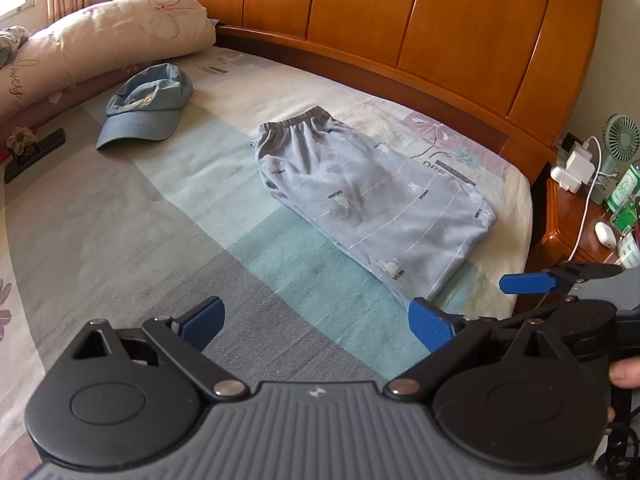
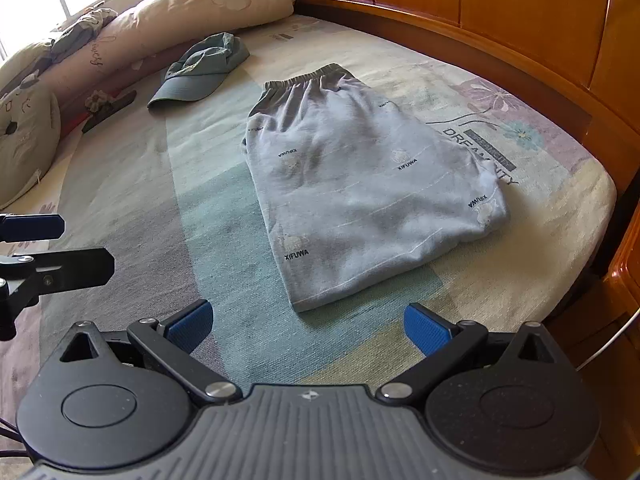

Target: Fold clothes

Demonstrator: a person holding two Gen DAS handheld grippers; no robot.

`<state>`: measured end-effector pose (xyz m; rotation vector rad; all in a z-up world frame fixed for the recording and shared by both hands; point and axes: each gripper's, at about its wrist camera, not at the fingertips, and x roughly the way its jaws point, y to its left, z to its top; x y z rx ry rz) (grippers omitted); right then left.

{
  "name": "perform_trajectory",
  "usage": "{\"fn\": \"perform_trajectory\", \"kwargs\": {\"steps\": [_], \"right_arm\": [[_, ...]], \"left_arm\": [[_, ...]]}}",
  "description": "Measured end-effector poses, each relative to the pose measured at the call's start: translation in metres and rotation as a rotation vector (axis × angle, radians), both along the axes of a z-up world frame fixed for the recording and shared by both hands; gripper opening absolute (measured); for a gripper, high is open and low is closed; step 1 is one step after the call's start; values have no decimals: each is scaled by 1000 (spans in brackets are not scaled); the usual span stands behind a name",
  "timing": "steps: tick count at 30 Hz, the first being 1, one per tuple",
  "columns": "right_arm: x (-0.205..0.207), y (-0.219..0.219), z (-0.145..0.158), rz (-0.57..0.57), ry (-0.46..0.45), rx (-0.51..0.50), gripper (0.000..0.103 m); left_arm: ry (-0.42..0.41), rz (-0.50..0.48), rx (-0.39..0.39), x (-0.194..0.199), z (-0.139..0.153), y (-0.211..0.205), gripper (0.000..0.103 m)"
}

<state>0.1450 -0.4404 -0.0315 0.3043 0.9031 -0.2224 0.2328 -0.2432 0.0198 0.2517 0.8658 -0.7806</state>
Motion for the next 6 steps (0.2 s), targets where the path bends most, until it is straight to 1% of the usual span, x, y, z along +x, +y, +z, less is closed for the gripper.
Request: {"fn": "perform_trajectory", "kwargs": {"steps": [6], "right_arm": [[2, 3, 0, 7, 0, -1, 103]], "left_arm": [[4, 2, 0, 1, -1, 0, 98]]}}
